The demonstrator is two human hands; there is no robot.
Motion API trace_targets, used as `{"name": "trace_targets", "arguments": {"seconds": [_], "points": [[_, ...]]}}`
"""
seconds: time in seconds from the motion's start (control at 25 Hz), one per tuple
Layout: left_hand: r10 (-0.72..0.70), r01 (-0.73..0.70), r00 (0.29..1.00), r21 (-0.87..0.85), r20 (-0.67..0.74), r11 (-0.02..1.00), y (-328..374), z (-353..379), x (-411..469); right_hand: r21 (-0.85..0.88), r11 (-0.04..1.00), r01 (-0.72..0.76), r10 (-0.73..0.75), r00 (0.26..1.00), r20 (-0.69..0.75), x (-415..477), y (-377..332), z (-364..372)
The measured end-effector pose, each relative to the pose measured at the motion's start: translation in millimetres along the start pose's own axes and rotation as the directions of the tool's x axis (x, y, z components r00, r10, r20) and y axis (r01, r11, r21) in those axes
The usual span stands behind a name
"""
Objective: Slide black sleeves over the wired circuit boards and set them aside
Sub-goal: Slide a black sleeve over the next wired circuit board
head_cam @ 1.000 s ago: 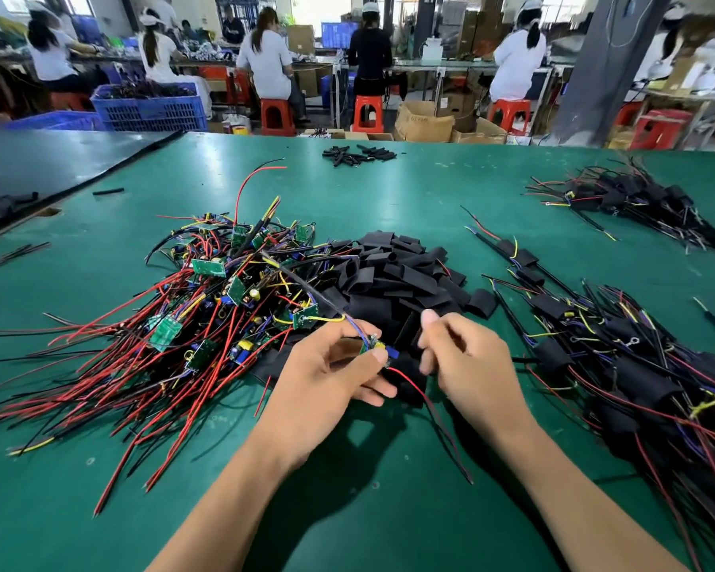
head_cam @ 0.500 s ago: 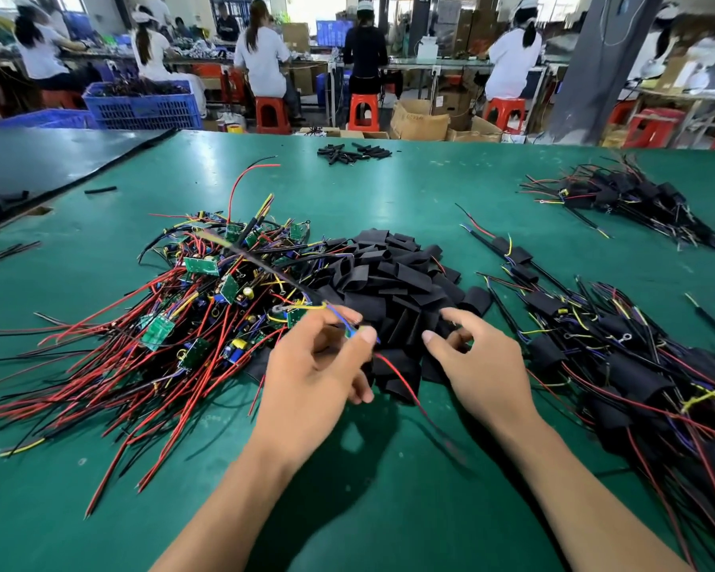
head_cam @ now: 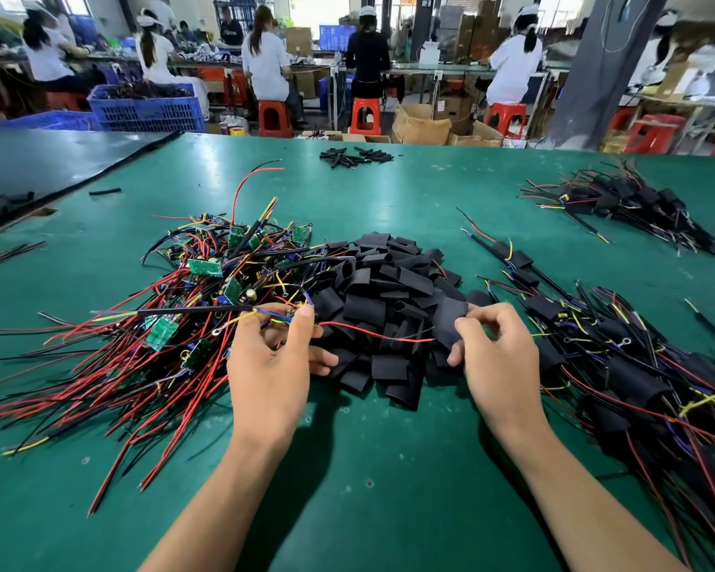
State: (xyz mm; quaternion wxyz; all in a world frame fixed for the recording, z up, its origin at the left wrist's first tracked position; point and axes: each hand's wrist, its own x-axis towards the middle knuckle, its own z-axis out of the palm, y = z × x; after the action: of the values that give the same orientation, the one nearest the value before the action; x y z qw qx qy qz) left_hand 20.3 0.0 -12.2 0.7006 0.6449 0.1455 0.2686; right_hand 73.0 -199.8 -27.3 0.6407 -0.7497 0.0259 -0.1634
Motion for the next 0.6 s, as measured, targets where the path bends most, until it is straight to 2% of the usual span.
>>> {"name": "trace_targets", "arguments": {"seconds": [0.16,0.4,0.6], "points": [[-0.006,0.006,0.999,0.006,-0.038,1.000,-0.1,-0.9,1.1,0.007,1.000,-0.001,0.001,0.995,0.104,-4.0,-1.5,2.7],[-0.009,0.009,0.999,0.020,-0.035,1.000,-2.3,-0.6,0.7,0.126,0.991,-0.035,-0.002,0.959,0.283,-12.6,-8.5,8.0],[0.001,-0.001,1.000,0.026,-0.019,1.000,-3.1,0.0,-1.6,0.263,0.955,-0.140,0.014,0.902,0.431,-17.2,-10.7,12.9]]}}
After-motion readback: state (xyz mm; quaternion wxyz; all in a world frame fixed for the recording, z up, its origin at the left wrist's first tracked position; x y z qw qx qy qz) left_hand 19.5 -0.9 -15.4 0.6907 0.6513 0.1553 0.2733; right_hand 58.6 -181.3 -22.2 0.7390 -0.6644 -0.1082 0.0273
